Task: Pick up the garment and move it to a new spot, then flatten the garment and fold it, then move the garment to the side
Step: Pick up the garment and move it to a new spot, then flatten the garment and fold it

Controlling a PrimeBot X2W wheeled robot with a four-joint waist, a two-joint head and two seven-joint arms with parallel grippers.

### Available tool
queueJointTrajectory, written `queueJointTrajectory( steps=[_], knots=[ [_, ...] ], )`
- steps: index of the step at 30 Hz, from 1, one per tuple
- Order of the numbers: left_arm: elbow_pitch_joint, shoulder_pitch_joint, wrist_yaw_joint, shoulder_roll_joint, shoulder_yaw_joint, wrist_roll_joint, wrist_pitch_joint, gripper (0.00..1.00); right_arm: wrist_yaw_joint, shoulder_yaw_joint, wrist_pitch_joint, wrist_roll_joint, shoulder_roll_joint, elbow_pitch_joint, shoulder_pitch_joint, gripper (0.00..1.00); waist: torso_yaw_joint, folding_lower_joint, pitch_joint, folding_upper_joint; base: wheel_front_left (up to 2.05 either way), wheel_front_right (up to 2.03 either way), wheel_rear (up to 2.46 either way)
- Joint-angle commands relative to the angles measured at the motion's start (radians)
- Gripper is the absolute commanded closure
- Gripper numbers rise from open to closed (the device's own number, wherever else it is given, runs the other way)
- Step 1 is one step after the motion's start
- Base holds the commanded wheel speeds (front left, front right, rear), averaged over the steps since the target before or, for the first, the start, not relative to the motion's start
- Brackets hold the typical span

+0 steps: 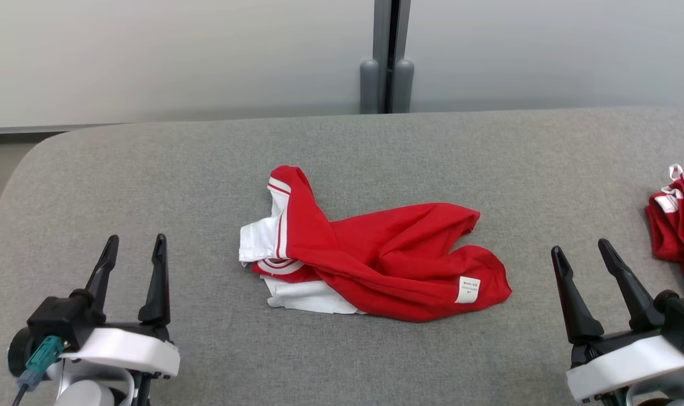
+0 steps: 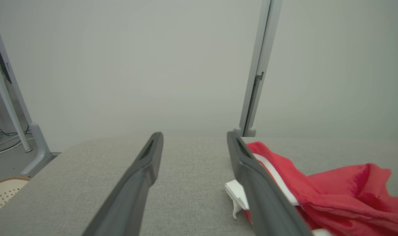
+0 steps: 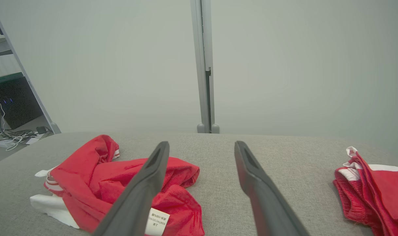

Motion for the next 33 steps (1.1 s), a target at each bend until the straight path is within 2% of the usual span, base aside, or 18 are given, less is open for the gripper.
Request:
queueJointTrajectory(
  steps=[1, 4, 14, 33],
  knots=[
    [-0.006, 0.016, -0.002, 0.011, 0.006, -0.001, 0.0, 0.0, 0.0, -0.004, 0.004, -0.001, -0.004, -0.005, 0.013, 0.0, 0.01, 0.0, -0.019, 0.0, 0.0, 0.0, 0.0],
    [-0.026, 0.05, -0.003, 0.017, 0.0, 0.003, 0.0, 0.0, 0.0, -0.004, 0.017, -0.001, -0.002, -0.009, 0.038, 0.0, 0.011, 0.0, -0.041, 0.0, 0.0, 0.0, 0.0],
    [-0.118, 0.143, 0.037, 0.024, -0.018, 0.015, 0.027, 0.0, 0.0, -0.019, 0.048, -0.004, 0.002, -0.038, 0.104, 0.0, 0.005, 0.0, -0.092, 0.0, 0.0, 0.0, 0.0],
    [-0.179, 0.168, 0.069, 0.034, -0.038, 0.017, 0.079, 0.0, 0.0, -0.032, 0.058, -0.004, 0.017, -0.054, 0.115, 0.0, 0.006, 0.0, -0.095, 0.0, 0.0, 0.0, 0.0]
  ],
)
